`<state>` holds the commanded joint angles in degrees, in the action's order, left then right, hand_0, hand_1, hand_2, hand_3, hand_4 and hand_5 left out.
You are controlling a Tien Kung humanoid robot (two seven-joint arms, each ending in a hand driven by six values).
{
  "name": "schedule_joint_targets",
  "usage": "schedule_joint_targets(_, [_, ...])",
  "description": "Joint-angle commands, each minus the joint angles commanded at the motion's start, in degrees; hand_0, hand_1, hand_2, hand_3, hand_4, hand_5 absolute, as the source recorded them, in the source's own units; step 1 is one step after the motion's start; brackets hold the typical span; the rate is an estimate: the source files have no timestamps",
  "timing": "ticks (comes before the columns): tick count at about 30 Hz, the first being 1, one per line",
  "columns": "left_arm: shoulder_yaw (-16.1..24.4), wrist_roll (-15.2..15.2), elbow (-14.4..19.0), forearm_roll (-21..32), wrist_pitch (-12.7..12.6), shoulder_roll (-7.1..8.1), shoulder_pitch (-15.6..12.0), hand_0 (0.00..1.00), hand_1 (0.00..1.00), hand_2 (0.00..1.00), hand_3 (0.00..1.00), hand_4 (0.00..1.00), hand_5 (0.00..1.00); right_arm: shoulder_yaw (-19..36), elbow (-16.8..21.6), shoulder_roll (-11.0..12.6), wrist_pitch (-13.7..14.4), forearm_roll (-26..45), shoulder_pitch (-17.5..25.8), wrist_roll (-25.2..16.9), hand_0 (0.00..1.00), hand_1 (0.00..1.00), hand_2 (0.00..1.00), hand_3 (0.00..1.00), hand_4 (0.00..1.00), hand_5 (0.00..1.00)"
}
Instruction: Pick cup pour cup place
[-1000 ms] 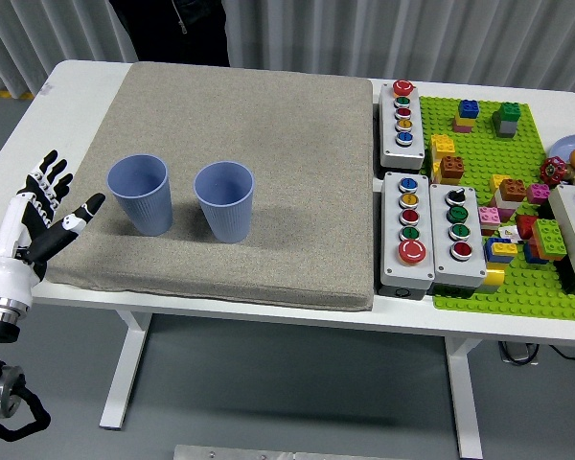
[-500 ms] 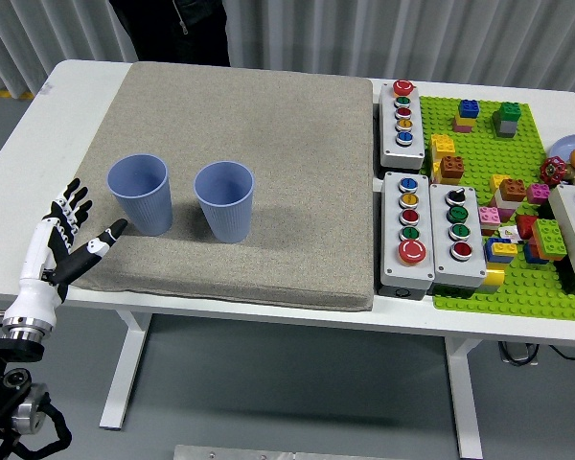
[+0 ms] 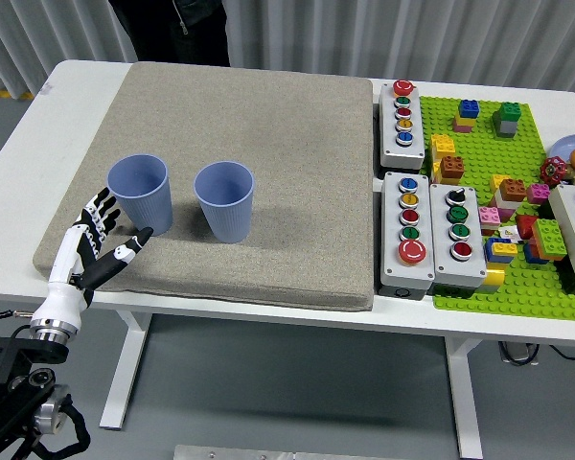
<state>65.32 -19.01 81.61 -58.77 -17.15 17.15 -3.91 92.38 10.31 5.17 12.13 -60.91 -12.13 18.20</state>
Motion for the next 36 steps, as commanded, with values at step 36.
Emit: schedule_joint_targets(36, [-2.2, 2.1, -5.4, -1.5, -0.3, -0.37, 6.6, 0.953, 0.938, 0.998, 0.998, 0.972, 0.410, -0.6, 0.0, 0.0, 0.0, 0.5, 0.0, -0.3, 0.705, 0.632, 0.584, 0.571, 0.002, 0.080])
